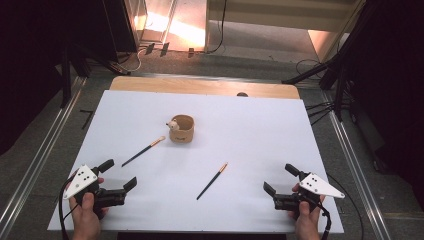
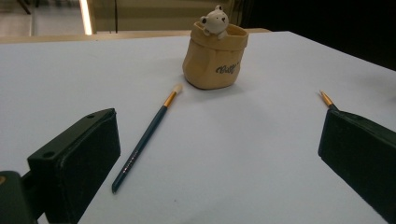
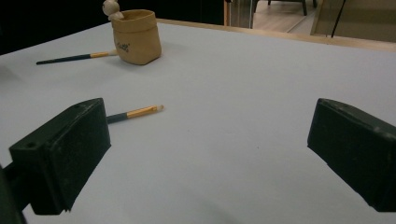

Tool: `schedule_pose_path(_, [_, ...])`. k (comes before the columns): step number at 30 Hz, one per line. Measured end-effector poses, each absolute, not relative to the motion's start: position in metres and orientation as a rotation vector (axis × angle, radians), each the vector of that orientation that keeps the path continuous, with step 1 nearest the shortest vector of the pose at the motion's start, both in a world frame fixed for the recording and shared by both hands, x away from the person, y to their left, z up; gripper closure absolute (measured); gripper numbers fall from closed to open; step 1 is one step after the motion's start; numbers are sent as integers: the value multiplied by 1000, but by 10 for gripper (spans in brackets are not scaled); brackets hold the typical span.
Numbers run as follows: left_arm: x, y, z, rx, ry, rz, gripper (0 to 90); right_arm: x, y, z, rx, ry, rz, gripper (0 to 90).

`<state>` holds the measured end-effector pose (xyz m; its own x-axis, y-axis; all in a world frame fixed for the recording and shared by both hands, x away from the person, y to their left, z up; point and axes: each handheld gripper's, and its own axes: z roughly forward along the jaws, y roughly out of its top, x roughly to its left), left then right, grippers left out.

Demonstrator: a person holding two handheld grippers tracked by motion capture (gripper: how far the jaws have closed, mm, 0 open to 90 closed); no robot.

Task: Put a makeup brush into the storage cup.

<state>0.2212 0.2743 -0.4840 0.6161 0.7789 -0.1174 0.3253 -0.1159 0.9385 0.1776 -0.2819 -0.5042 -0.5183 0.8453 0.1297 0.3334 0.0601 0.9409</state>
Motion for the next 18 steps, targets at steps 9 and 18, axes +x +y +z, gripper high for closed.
schedule_pose_path(9, [221,273,-484,1701,911,496,0,175,-284,-503,1176,1877,1468,0])
schedule_pose_path(18, [221,272,-483,1697,899,499,0,175,-283,-503,1173,1879,1468,0])
